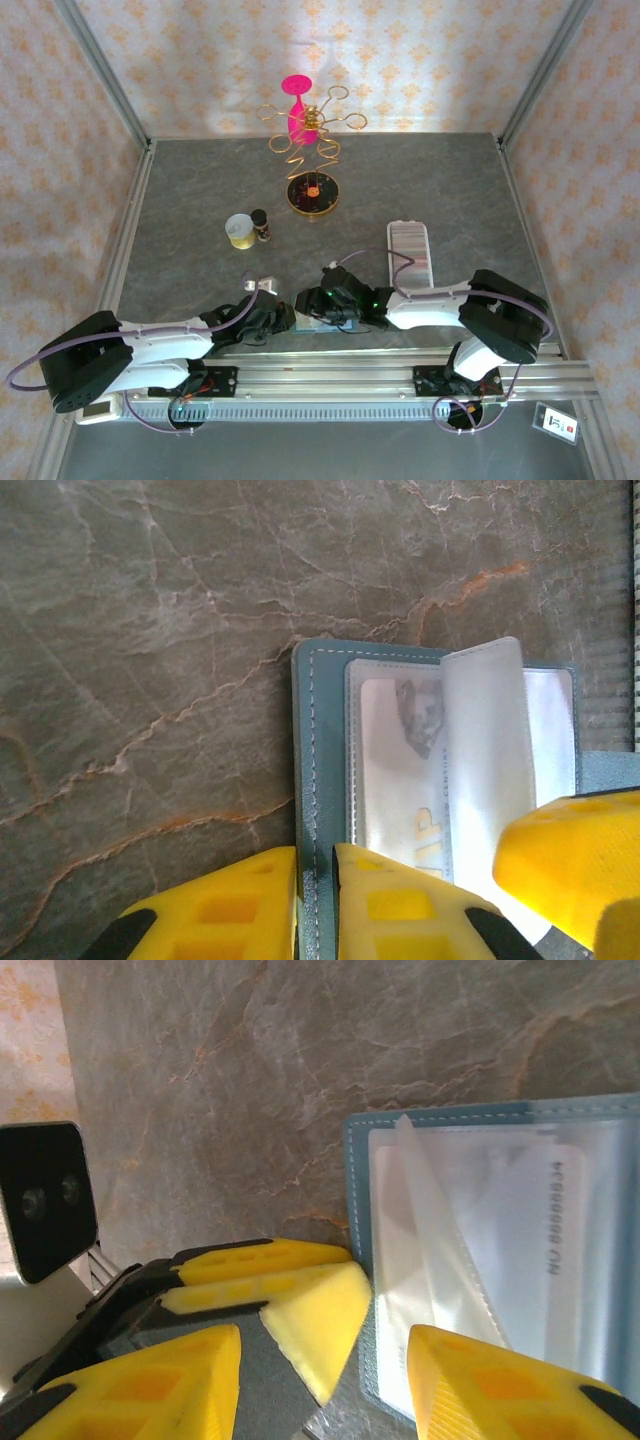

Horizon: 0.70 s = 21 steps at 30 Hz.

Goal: Put the credit cards into the card holder

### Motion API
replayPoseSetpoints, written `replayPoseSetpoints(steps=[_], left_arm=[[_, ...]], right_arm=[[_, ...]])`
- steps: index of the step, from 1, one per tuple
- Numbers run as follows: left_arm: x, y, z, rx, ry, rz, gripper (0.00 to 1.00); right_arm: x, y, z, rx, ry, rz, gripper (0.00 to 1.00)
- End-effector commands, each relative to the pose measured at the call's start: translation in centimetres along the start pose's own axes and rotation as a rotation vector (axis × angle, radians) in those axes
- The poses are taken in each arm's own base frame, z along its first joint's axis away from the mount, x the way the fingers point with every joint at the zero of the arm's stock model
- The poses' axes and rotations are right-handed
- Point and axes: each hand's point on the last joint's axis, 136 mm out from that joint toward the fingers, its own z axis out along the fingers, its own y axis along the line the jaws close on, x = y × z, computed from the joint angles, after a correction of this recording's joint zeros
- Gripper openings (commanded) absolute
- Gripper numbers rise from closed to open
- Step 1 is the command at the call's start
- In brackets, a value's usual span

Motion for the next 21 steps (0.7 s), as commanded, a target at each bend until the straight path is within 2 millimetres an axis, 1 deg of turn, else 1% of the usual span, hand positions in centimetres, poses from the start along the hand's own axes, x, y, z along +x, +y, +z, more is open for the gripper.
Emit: replayPoseSetpoints(steps=[1, 4, 8, 9, 11, 13, 16, 17, 19, 21], left_arm=[[3.5, 3.2, -0.2, -0.086, 0.131, -0.01, 0.19], [3.4, 3.6, -0.5, -0.099, 0.114, -0.015, 0.23], [2.6, 4.3, -1.1, -0.128, 0.069, -0.022, 0.24], [2.4, 4.3, -1.3, -0.129, 0.056, -0.026, 0.25], [1.7, 4.6, -1.8, -0.14, 0.013, -0.029, 0.29], [0.8, 4.7, -2.4, -0.147, -0.035, -0.035, 0.3], [-0.4, 4.7, -3.4, -0.157, -0.097, -0.04, 0.33], [-0.8, 4.7, -3.7, -0.157, -0.115, -0.043, 0.34], [-1.4, 4.5, -4.3, -0.161, -0.142, -0.043, 0.34], [-2.2, 4.0, -4.9, -0.159, -0.169, -0.042, 0.34]], right_arm=[[-0.4, 2.7, 0.6, -0.083, -0.009, 0.004, 0.47], [-0.6, 3.5, 1.0, -0.097, -0.012, -0.002, 0.47], [-0.9, 4.9, 1.4, -0.139, -0.014, 0.0, 0.47], [-1.1, 5.5, 1.4, -0.158, -0.017, 0.003, 0.47], [-1.6, 7.4, 1.0, -0.211, -0.035, 0.0, 0.47], [-2.3, 9.2, 0.5, -0.25, -0.057, -0.007, 0.47], [-3.4, 12.9, -0.8, -0.313, -0.087, -0.056, 0.47], [-4.0, 13.8, -1.3, -0.312, -0.104, -0.082, 0.47], [-5.6, 14.7, -2.6, -0.272, -0.163, -0.13, 0.5], [-8.0, 14.8, -4.9, -0.193, -0.259, -0.228, 0.52]])
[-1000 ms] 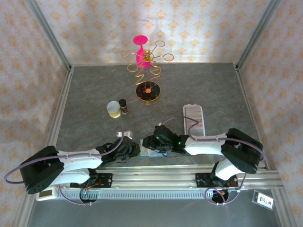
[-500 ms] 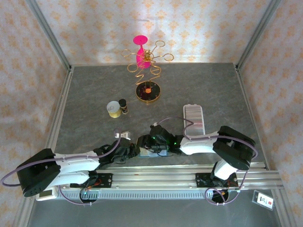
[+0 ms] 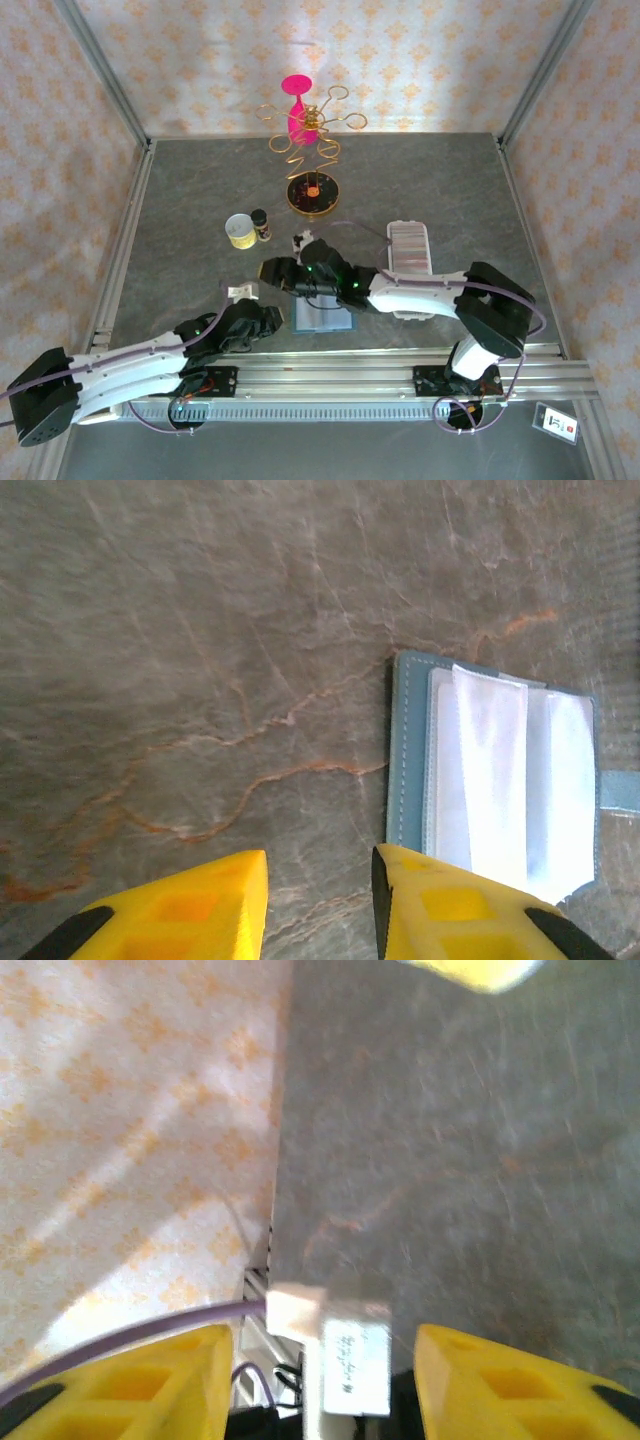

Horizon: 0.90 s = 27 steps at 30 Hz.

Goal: Put the credit cards into the card holder

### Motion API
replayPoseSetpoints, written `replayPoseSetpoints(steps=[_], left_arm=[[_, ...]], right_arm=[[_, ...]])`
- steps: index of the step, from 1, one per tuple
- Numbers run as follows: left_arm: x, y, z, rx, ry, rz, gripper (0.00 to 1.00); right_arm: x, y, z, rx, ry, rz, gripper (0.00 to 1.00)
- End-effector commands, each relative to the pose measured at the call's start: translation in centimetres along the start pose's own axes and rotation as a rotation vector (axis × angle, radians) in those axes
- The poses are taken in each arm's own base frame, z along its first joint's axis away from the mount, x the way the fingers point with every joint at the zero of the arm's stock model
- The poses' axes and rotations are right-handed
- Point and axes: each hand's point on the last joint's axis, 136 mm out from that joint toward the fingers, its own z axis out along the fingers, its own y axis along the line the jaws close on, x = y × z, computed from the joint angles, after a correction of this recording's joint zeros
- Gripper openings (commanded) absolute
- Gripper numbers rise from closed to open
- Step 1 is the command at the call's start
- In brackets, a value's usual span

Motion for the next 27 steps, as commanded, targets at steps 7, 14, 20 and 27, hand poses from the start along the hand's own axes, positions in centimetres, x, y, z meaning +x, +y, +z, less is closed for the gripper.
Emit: replayPoseSetpoints(steps=[7, 14, 20, 27], left_arm=[[-2.8, -2.3, -2.0, 0.011, -0.084, 0.058, 0.39], [-3.7, -6.6, -2.0, 0.126, -0.086, 0.109, 0.41], [-3.7, -8.3, -1.4, 0.171, -0.077, 0.122, 0.43], [-3.2, -8.8, -0.6, 0.169, -0.043, 0.143, 0.43]], right_arm=[[-9.2, 0.5, -13.2, 0.369, -0.26, -0.966, 0.58], [-4.0, -6.9, -21.8, 0.572, 0.175, -1.654, 0.8], [-6.2, -12.6, -27.0, 0.866, 0.193, -1.739, 1.0], [-5.1, -20.4, -26.9, 0.957, 0.435, -1.706, 1.0]])
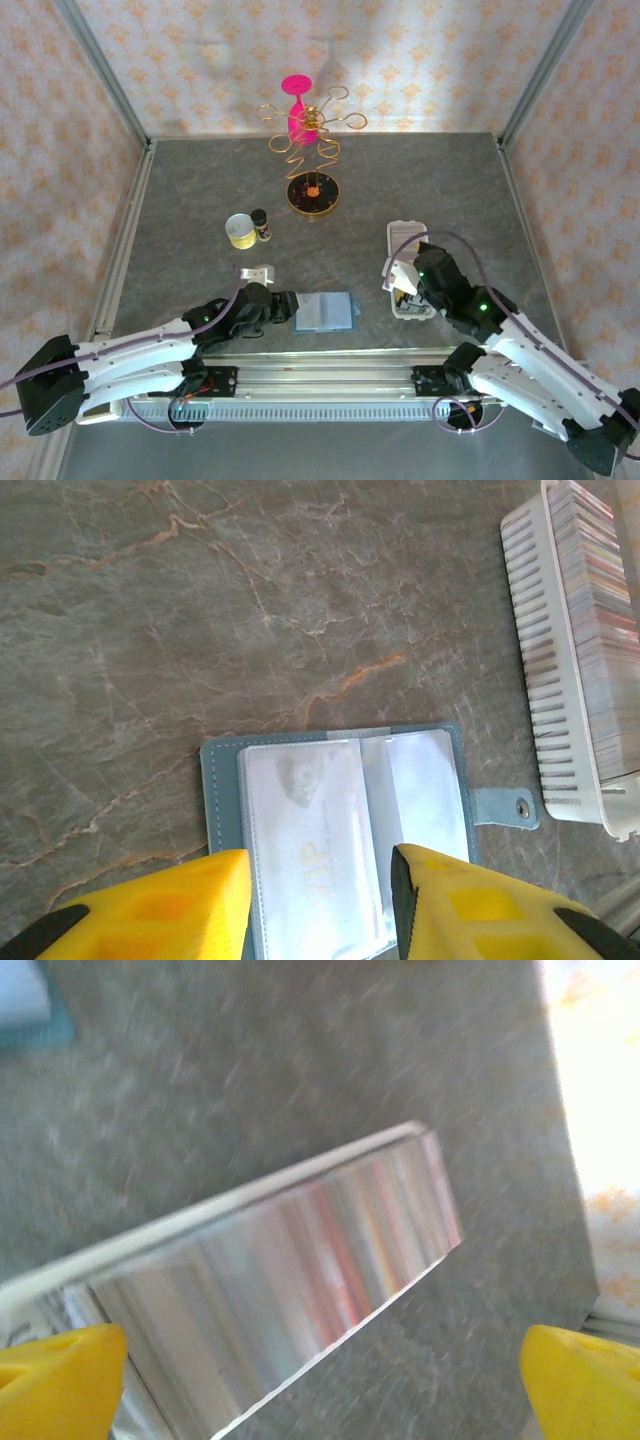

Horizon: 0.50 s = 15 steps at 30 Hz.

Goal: Put the credit cards into the card holder

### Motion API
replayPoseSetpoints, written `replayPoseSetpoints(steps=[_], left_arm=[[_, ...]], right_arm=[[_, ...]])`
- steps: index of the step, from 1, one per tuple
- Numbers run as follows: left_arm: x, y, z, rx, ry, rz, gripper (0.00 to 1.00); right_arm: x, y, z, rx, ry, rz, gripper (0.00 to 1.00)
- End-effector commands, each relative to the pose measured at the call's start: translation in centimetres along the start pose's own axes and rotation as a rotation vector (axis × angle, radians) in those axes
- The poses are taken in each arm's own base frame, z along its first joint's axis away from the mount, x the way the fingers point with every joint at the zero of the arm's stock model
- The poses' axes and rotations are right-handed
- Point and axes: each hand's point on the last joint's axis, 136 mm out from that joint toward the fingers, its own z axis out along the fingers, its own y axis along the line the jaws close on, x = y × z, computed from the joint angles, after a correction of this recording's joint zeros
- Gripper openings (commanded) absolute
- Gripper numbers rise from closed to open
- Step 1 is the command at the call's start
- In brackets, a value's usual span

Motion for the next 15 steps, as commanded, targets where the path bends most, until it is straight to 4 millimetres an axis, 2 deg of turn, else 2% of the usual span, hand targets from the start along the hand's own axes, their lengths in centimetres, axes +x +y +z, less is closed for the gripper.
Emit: replayPoseSetpoints(steps=[1, 4, 8, 15], left_arm=[[-0.9, -2.2, -0.1, 0.066, -0.014, 0.02, 0.42], [-0.7, -2.2, -0.1, 0.073, -0.007, 0.022, 0.42], [-0.5, -2.1, -0.1, 0.072, 0.0, 0.024, 0.42], [-0.3, -1.9, 0.0, 0.069, 0.007, 0.023, 0.42]], right_arm=[[2.2, 1.2, 1.6, -0.015, 0.076, -0.111, 1.0], [2.3, 1.3, 2.2, -0.021, 0.066, -0.115, 1.0], [4.0, 2.5, 3.1, -0.083, 0.126, -0.153, 1.0], [4.5, 2.7, 4.5, -0.089, 0.143, -0.177, 1.0]])
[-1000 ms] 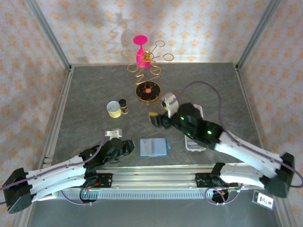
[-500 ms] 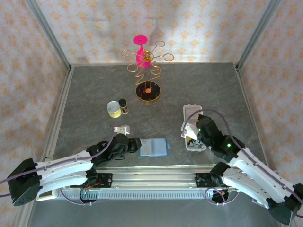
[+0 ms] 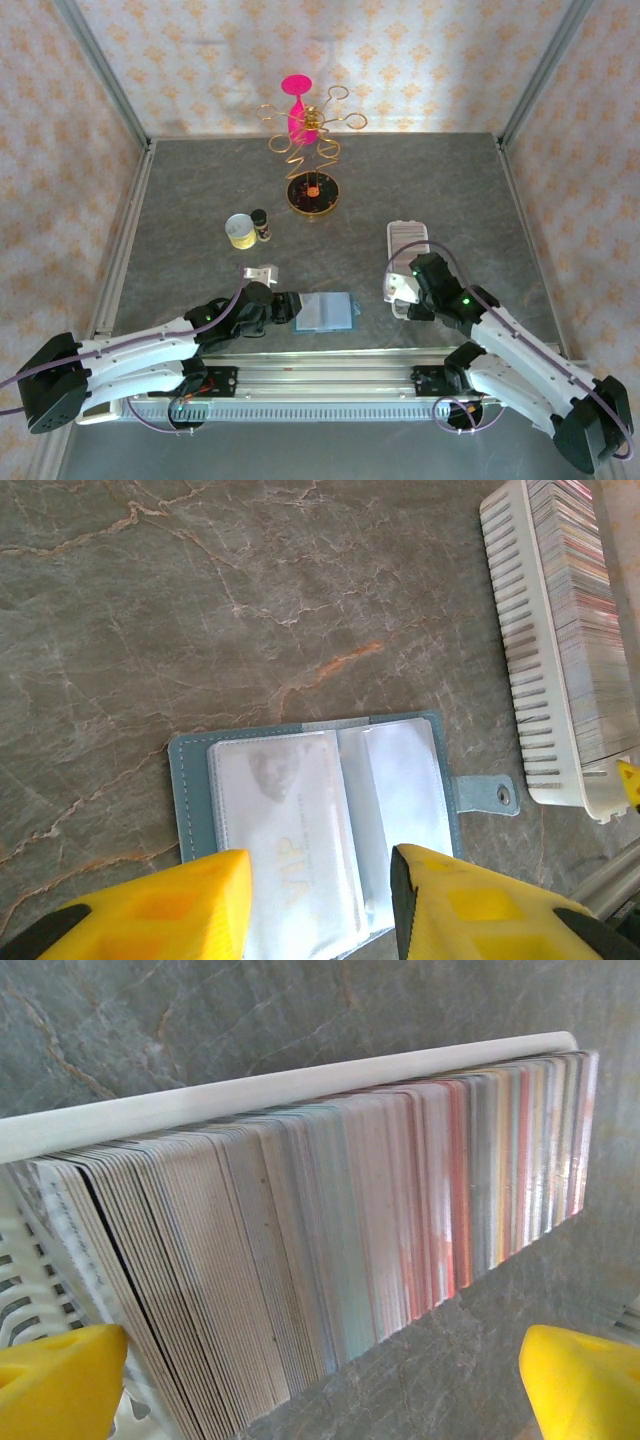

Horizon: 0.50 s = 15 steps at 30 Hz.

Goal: Put the credit cards into the card holder

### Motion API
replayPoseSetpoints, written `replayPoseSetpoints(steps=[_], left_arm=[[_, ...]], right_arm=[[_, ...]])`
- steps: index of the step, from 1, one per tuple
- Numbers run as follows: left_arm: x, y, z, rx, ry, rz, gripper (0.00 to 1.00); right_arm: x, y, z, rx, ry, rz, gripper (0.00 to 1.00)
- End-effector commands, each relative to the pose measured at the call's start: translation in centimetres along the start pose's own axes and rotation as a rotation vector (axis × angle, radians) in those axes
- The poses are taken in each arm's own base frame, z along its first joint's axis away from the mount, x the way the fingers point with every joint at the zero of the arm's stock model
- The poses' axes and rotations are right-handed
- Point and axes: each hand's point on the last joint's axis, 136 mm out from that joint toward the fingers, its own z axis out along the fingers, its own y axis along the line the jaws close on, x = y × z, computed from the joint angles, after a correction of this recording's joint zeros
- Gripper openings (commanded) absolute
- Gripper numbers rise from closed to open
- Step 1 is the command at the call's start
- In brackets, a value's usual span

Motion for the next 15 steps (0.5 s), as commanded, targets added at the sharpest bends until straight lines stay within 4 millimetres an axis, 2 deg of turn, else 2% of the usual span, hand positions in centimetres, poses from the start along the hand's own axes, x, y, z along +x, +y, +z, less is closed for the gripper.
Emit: replayPoseSetpoints(steps=[1, 11, 15], left_arm=[[-0.6, -1.2, -0.1, 0.037, -0.01, 0.007, 0.42], [-0.6, -1.2, -0.3, 0.044, -0.013, -0.001, 0.41], [-0.6, -1.2, -0.3, 0.049, -0.017, -0.007, 0.4]], right_arm=[[-0.1, 0.0, 0.6, -0.001, -0.003, -0.026, 1.0], [0.0, 0.7, 2.3, -0.026, 0.023, -0.063, 0.98], [0.1, 0.2, 2.3, -0.004, 0.03, -0.076, 0.88]])
